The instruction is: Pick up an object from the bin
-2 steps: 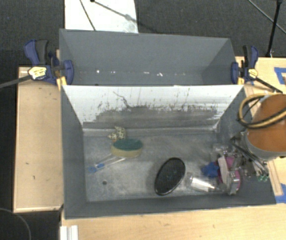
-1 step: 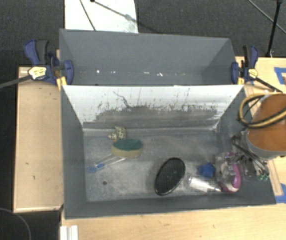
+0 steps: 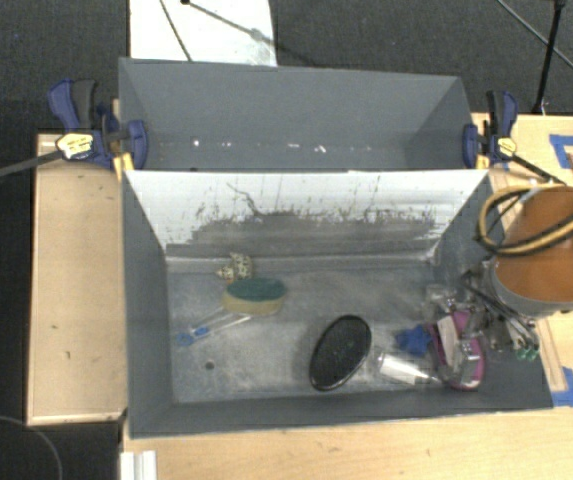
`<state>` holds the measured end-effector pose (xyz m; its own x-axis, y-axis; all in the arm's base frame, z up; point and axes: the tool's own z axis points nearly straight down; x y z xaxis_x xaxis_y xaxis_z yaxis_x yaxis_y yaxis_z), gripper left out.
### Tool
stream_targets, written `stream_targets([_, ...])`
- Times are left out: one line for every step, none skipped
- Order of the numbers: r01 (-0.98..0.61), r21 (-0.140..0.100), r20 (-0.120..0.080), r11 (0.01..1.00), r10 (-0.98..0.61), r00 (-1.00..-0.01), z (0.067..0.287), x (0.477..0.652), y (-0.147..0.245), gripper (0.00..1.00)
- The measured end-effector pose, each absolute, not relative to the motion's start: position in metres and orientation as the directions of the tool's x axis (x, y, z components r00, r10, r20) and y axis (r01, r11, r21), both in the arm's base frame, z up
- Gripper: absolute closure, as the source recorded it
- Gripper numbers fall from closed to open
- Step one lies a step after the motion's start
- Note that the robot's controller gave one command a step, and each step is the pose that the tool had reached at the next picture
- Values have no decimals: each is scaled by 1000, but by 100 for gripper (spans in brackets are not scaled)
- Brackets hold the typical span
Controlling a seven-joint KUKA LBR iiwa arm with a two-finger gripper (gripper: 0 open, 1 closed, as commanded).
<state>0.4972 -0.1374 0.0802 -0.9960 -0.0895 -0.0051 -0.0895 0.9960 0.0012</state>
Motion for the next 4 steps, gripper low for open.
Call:
stream_targets([-106, -1, -6, 994, -106, -994, 70, 509, -123, 0])
stream_targets([-109, -1, -9, 994, -109, -994, 71, 510, -123, 100])
stream_targets([-111, -1, -9, 994, -111, -994, 71, 510, -123, 100])
stream_targets([-56, -1, -7, 998, -56, -998, 117, 499, -125, 100])
